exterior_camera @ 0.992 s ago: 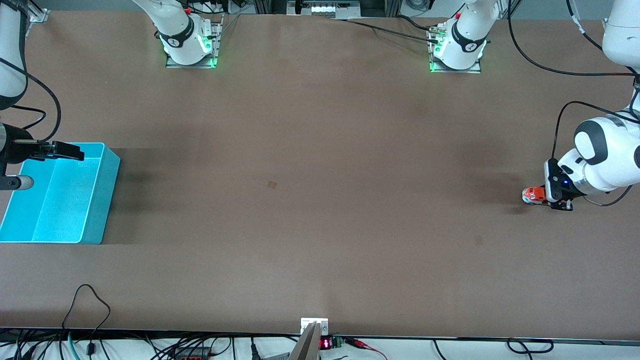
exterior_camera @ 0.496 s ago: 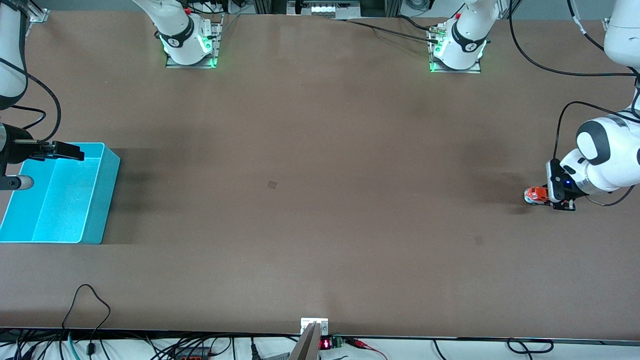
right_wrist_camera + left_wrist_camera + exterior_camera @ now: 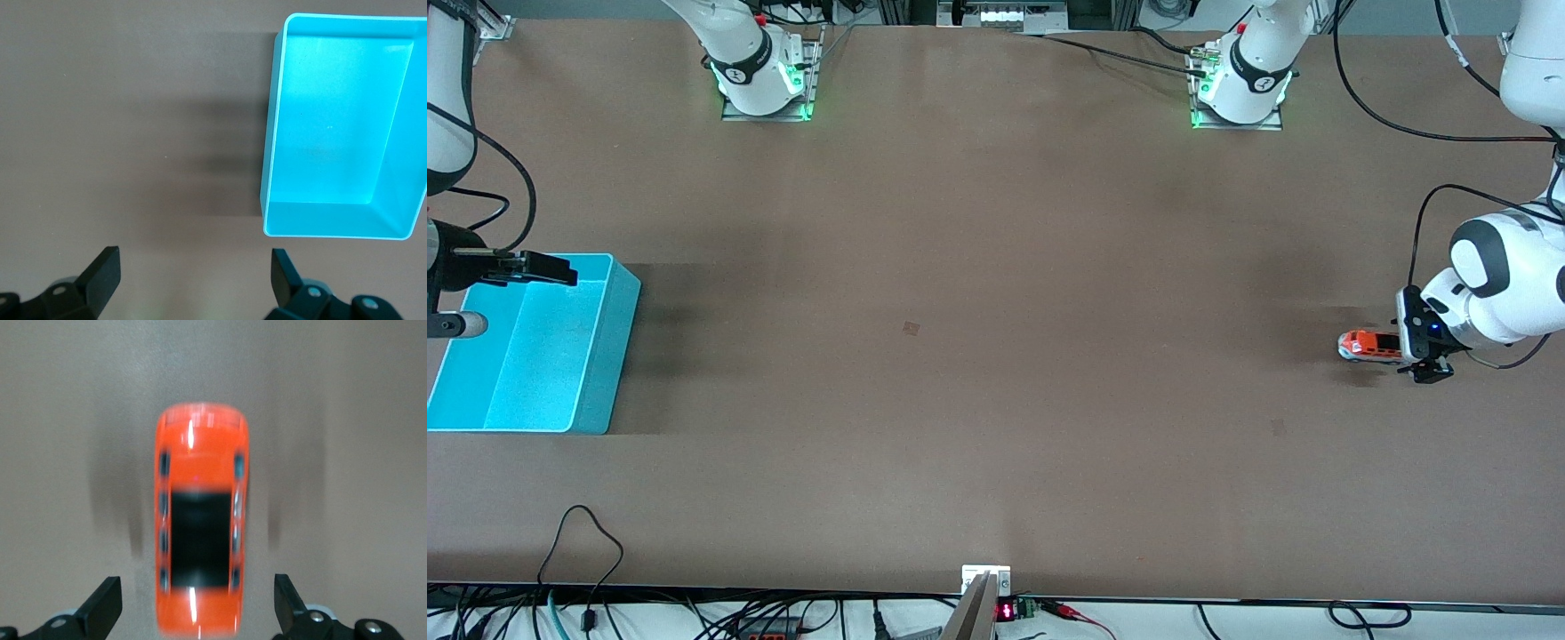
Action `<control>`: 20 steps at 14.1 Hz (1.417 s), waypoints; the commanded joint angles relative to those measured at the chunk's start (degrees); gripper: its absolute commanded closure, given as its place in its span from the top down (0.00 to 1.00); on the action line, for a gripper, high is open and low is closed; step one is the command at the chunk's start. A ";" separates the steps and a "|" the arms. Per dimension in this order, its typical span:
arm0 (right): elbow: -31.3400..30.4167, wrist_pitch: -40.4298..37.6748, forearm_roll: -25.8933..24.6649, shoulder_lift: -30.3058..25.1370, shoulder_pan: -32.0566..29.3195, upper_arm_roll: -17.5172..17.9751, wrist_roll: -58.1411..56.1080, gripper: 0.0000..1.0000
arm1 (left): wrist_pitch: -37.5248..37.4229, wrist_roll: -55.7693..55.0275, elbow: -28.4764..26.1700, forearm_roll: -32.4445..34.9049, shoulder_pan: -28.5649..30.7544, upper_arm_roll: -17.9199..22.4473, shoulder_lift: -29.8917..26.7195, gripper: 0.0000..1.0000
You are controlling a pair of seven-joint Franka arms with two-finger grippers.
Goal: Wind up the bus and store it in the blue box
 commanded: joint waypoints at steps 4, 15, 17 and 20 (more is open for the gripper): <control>0.09 -0.16 -0.26 -0.21 0.22 -0.01 -0.18 1.00 | -8.61 -6.26 0.23 0.72 -0.34 -1.02 -4.62 1.00; 0.00 -0.33 -0.17 -0.21 0.13 -0.01 -0.18 1.00 | -30.49 -32.00 0.23 1.51 -0.87 -4.35 -17.80 1.00; 0.00 -0.42 -0.17 -0.13 0.13 -0.01 -0.18 1.00 | -35.85 -39.55 0.32 1.60 -0.87 -5.23 -21.49 1.00; 0.00 -0.42 -0.17 -0.21 0.13 0.08 -0.18 1.00 | -41.75 -50.71 0.32 1.60 -0.79 -7.26 -26.06 1.00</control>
